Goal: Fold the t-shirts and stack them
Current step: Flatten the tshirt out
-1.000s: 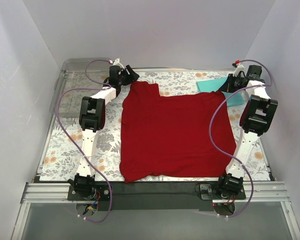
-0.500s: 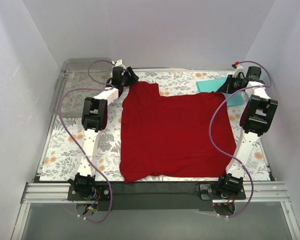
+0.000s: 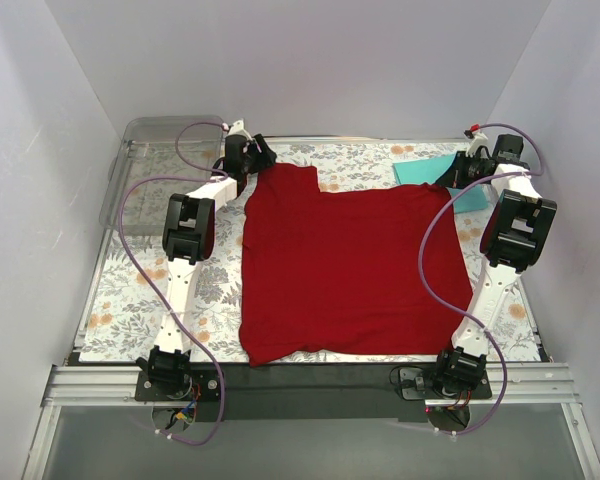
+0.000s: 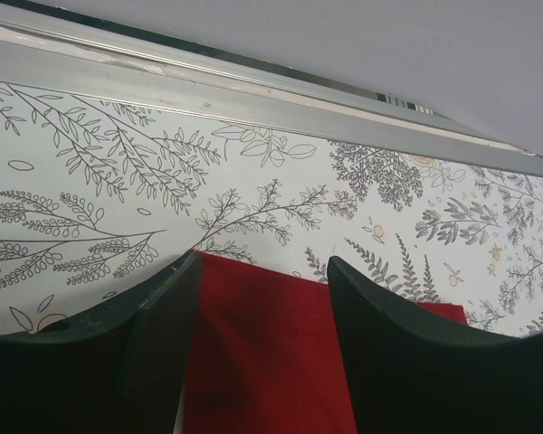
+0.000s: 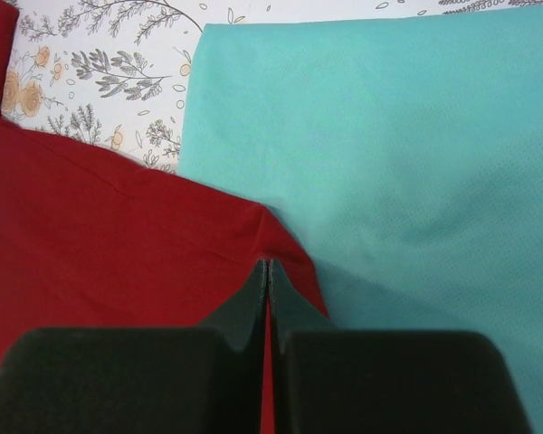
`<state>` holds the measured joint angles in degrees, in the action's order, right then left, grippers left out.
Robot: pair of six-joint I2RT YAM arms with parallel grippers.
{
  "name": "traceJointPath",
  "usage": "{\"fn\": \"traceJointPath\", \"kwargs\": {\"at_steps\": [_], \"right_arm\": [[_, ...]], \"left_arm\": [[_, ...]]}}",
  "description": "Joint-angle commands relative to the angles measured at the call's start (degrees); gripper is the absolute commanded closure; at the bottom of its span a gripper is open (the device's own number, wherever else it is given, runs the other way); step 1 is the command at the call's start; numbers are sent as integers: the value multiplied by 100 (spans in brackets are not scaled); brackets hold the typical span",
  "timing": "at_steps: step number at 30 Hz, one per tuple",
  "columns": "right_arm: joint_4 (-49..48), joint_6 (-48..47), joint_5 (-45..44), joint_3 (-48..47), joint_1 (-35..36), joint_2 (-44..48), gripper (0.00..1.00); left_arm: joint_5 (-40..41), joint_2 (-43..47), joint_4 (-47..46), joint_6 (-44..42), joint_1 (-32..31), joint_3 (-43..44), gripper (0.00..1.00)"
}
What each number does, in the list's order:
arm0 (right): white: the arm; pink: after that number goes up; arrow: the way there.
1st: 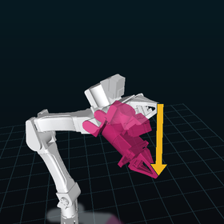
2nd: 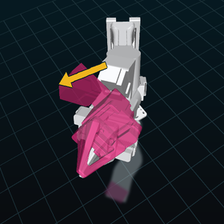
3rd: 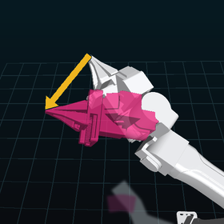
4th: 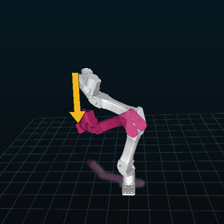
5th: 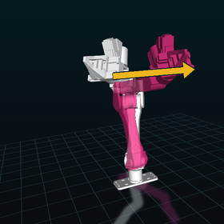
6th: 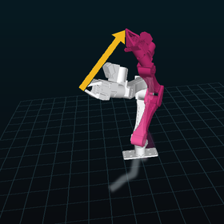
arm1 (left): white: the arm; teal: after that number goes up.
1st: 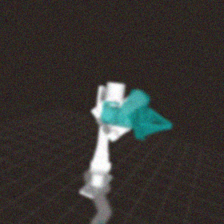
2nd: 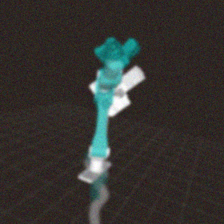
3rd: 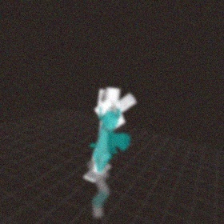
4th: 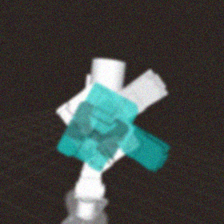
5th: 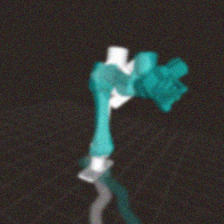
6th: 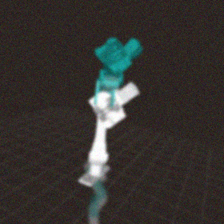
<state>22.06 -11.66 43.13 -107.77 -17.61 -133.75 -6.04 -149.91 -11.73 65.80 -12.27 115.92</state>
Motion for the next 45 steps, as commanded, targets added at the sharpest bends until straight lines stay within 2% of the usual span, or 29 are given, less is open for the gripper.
{"fn": "traceJointPath", "kwargs": {"at_steps": [1, 9, 12, 17, 22, 28, 36, 45], "right_arm": [[-167, 59, 151, 45, -24, 350, 99], [-167, 24, 160, 63, -32, 359, 99], [-167, 23, 151, 80, -32, 359, 99], [-167, 23, 169, 71, -32, 341, 99], [-167, 23, 169, 80, -32, 350, 99], [-167, 24, 169, 80, -41, 367, 99], [-167, 50, 160, 36, -50, 350, 99], [-159, 85, 178, -8, -50, 350, 99]], "left_arm": [[244, 584, -162, -129, 6, -271, 45], [314, 673, -190, -59, 23, -491, 44], [156, 927, -663, 3, 23, -876, 42], [95, 937, -524, 99, 67, -711, 41], [-99, 1192, -1068, 197, 120, -1150, 39], [68, 771, -34, 126, 164, -404, 39], [-160, 155, 733, -6, 173, 483, 46], [-116, -3, 1146, -6, 173, 678, 50]]}}
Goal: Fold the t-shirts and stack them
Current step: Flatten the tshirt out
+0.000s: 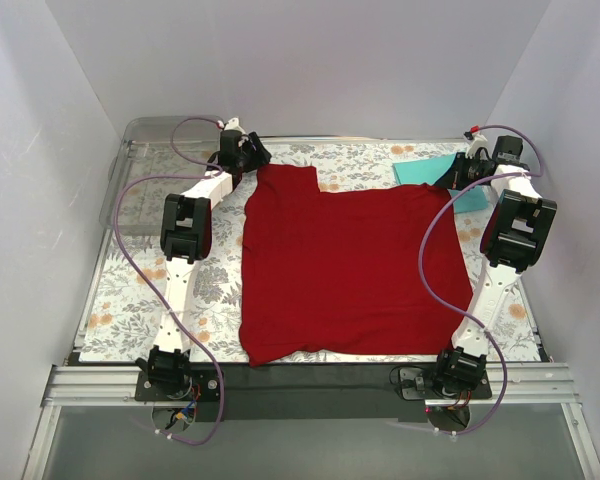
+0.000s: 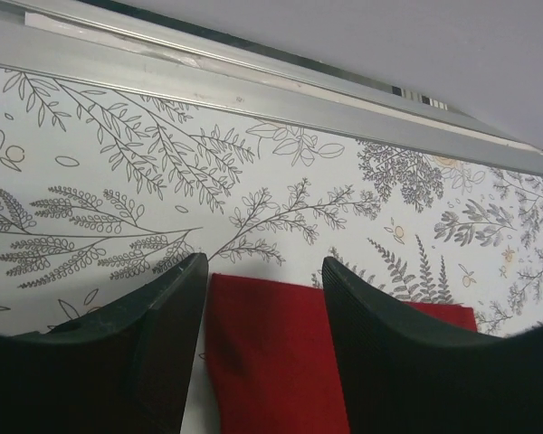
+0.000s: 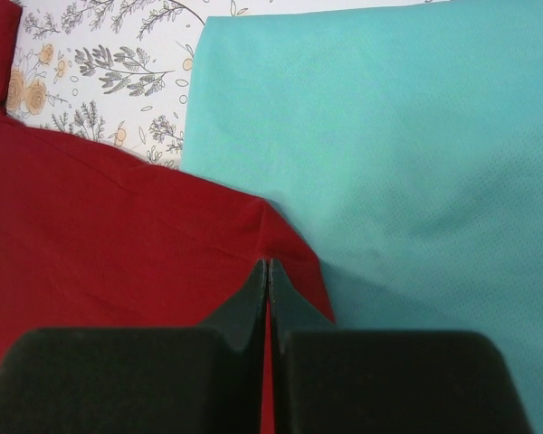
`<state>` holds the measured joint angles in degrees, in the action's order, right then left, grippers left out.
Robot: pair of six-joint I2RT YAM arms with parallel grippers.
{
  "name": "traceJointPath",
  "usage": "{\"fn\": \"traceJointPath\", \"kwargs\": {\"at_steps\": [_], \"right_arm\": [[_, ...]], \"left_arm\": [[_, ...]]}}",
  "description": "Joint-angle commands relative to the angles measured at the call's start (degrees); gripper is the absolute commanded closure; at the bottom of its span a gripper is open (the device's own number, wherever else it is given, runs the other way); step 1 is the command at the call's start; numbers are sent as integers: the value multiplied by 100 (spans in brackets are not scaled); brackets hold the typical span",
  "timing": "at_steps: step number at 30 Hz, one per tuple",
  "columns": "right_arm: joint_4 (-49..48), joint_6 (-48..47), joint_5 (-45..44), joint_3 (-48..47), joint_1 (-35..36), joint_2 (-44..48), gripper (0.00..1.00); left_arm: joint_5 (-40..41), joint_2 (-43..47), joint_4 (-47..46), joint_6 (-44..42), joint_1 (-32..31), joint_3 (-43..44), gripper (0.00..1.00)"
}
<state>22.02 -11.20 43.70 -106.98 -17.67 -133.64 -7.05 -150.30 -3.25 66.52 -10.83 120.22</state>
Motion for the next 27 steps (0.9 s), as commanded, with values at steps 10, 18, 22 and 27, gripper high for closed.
{"fn": "traceJointPath", "kwargs": {"at_steps": [10, 18, 22, 27], "right_arm": [[-163, 39, 112, -60, -52, 339, 99], [-163, 74, 156, -86, -61, 321, 99], [-163, 83, 156, -95, -61, 330, 99], [-163, 127, 174, -113, -61, 321, 99]], "left_arm": [[-156, -96, 437, -43, 37, 317, 64], [-34, 1, 632, -271, 37, 203, 64], [11, 27, 764, -464, 37, 159, 64], [90, -8, 992, -649, 20, 203, 65]]}}
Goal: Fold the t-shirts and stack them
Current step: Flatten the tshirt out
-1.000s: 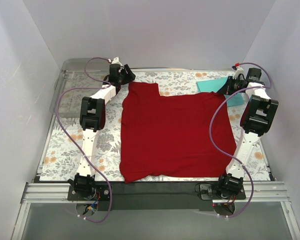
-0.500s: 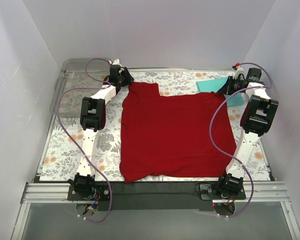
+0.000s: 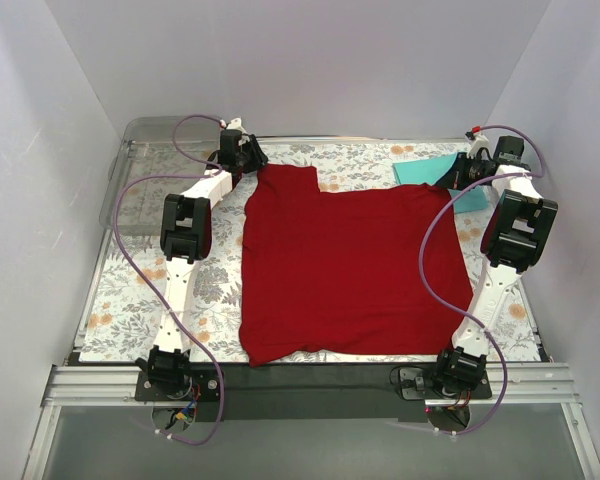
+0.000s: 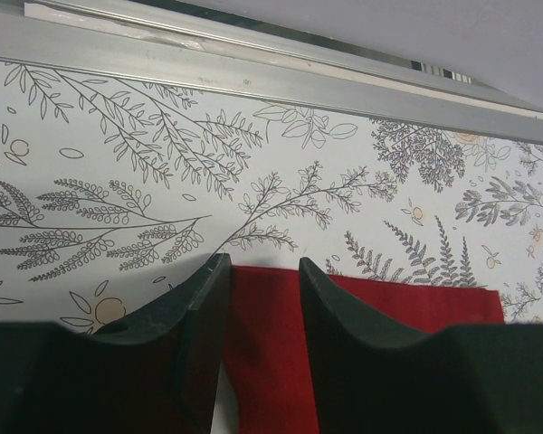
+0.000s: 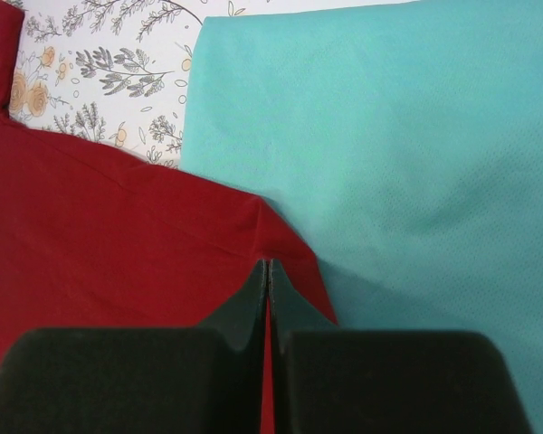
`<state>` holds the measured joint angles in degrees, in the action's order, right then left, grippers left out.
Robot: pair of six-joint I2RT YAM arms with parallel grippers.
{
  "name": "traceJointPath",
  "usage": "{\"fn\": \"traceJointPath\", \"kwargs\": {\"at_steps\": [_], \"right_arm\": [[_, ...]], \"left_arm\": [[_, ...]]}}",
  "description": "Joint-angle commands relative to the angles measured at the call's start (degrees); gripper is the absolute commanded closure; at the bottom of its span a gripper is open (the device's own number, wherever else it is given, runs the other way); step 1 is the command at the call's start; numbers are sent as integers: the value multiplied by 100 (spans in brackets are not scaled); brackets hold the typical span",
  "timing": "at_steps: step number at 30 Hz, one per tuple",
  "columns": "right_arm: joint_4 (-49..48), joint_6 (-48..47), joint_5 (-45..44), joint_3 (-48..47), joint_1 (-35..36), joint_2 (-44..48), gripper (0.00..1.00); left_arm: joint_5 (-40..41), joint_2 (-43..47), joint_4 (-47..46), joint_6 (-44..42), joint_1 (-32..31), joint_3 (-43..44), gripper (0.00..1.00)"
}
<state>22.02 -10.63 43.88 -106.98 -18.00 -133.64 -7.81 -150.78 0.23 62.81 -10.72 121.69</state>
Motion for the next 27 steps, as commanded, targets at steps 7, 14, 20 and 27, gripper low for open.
{"fn": "traceJointPath", "kwargs": {"at_steps": [7, 14, 20, 27], "right_arm": [[-163, 158, 183, -183, -37, 304, 99], [-163, 211, 218, -227, -37, 278, 99], [-154, 255, 226, -262, -55, 269, 99], [-154, 281, 226, -262, -63, 260, 99]], "left_arm": [[351, -39, 996, -523, -35, 180, 68], [658, -101, 1181, -901, -132, 241, 72], [702, -206, 1225, -1033, -220, 285, 75], [615, -215, 1234, -1113, -273, 268, 80]]}}
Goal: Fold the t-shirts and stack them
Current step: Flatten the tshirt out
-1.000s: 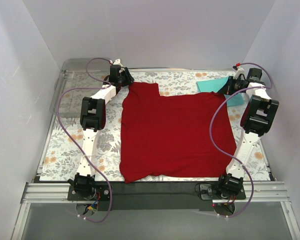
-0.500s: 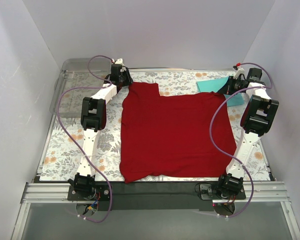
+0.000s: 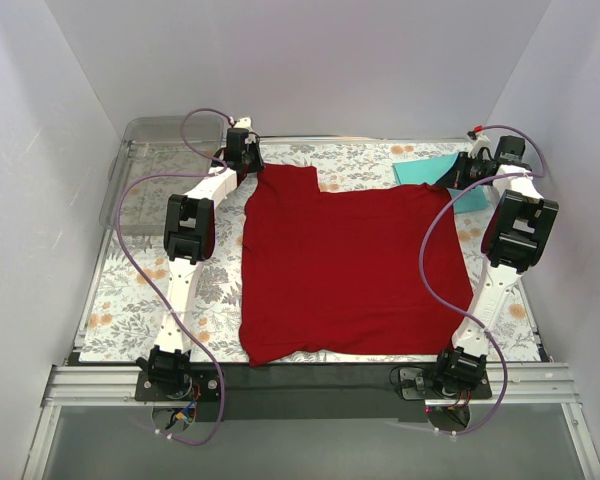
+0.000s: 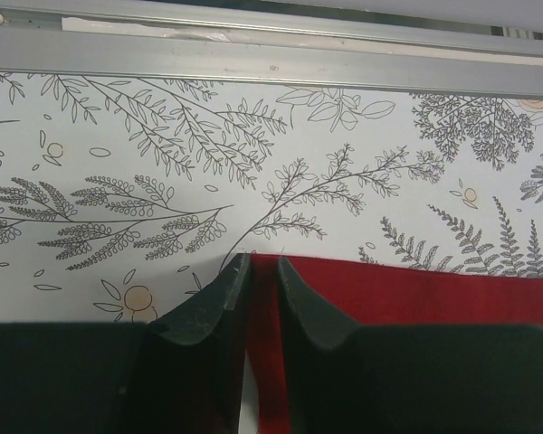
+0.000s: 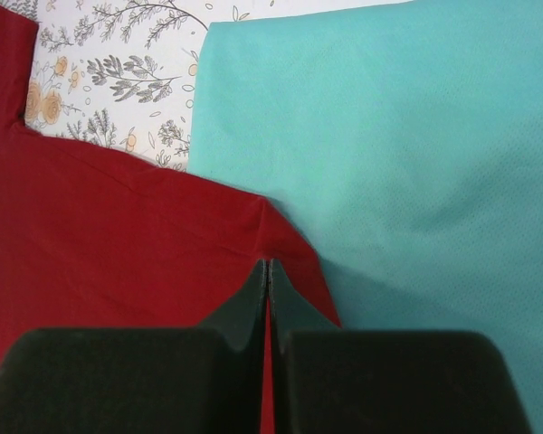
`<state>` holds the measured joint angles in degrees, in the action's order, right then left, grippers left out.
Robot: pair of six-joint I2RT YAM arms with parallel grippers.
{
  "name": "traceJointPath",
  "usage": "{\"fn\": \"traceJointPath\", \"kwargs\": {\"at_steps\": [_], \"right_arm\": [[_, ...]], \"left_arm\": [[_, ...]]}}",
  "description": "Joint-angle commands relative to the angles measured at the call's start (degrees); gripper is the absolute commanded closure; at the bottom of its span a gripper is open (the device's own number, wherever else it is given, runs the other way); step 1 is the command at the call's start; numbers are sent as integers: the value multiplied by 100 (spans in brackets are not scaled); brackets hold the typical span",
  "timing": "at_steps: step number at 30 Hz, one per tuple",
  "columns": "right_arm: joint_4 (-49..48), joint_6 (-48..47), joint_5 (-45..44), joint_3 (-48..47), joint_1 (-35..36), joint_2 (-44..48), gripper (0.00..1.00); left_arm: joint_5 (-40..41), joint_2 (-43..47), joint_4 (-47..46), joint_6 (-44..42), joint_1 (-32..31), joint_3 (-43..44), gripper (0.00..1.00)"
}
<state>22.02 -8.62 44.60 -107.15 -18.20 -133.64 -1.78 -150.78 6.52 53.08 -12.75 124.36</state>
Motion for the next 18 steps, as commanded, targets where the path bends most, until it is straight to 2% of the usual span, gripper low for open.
{"fn": "traceJointPath", "kwargs": {"at_steps": [1, 7, 13, 18], "right_arm": [[-154, 80, 163, -253, -44, 251, 99], [-154, 98, 154, -262, -44, 242, 99], [-146, 98, 154, -253, -44, 260, 99], [-154, 71, 154, -166, -44, 330, 99]], "left_arm": [[-6, -224, 587, -140, -69, 10, 81], [-279, -206, 534, -79, -78, 1, 100], [-612, -57, 341, 27, -78, -8, 100], [-683, 707, -255, 71, -69, -543, 100]]}}
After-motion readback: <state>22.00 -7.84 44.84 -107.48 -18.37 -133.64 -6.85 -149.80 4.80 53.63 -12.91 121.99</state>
